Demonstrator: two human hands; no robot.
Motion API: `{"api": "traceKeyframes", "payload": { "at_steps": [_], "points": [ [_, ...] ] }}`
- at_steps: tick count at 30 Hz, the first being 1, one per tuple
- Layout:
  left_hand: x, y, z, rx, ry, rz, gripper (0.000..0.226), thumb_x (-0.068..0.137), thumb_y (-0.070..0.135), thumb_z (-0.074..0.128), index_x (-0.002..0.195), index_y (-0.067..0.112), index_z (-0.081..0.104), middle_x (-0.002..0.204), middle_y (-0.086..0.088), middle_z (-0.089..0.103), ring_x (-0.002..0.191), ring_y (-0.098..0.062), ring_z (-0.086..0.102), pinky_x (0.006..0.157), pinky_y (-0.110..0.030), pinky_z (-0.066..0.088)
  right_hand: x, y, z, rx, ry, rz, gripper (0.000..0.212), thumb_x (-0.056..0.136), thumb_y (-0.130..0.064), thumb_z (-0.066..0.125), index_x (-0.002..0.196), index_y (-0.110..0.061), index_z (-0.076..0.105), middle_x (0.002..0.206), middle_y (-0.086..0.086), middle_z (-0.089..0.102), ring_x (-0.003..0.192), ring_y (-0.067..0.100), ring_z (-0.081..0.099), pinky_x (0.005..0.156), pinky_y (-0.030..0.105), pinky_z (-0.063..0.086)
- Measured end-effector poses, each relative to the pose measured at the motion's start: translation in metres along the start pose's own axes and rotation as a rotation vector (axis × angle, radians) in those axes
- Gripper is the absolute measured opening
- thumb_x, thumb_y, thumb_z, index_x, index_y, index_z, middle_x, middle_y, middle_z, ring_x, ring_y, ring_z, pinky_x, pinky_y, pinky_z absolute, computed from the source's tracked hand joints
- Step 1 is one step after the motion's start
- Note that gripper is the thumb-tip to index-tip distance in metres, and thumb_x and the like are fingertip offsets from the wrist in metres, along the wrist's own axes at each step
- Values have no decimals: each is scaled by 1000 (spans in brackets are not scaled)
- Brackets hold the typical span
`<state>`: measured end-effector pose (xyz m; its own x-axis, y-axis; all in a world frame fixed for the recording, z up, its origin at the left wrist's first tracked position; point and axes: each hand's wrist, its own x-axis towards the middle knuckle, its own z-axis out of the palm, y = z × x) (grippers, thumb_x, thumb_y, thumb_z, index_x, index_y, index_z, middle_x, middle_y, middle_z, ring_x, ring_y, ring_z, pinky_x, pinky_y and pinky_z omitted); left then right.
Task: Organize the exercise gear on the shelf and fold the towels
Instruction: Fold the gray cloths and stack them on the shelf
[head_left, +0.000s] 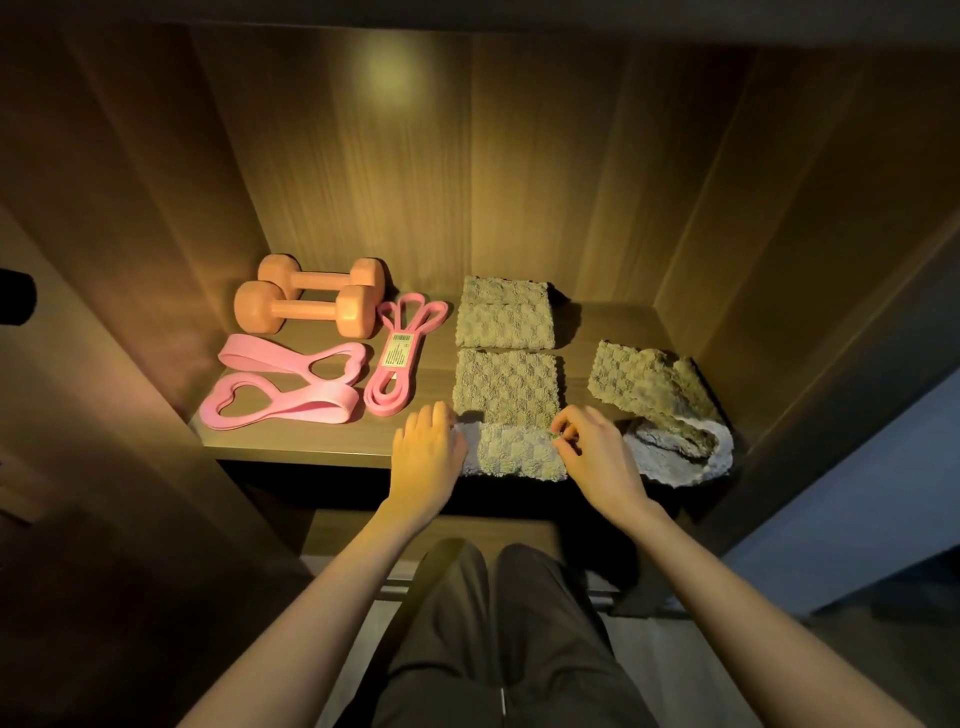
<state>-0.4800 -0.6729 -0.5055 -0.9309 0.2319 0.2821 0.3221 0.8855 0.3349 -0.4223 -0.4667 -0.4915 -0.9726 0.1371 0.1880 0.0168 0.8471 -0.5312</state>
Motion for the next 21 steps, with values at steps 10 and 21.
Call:
{"api": "traceKeyframes", "payload": {
  "at_steps": [10, 21],
  "points": [
    [-6, -4, 4, -38, 83, 338, 21, 80, 6, 68, 97, 19, 69, 93, 6, 68, 89, -23, 59, 77, -32, 38, -16, 7, 3, -328, -210, -518, 57, 95, -27, 54, 148, -20, 34, 154, -5, 32, 144, 13, 24, 117, 25, 3],
    [-20, -31, 2, 24, -73, 404, 51, 76, 23, 67, 126, 24, 57, 123, 10, 59, 127, -16, 47, 113, -63, 1, -10, 22, 2, -91, -318, -206, 54, 98, -16, 50, 147, -32, 33, 144, -10, 45, 131, 7, 43, 107, 27, 37]
  ]
}}
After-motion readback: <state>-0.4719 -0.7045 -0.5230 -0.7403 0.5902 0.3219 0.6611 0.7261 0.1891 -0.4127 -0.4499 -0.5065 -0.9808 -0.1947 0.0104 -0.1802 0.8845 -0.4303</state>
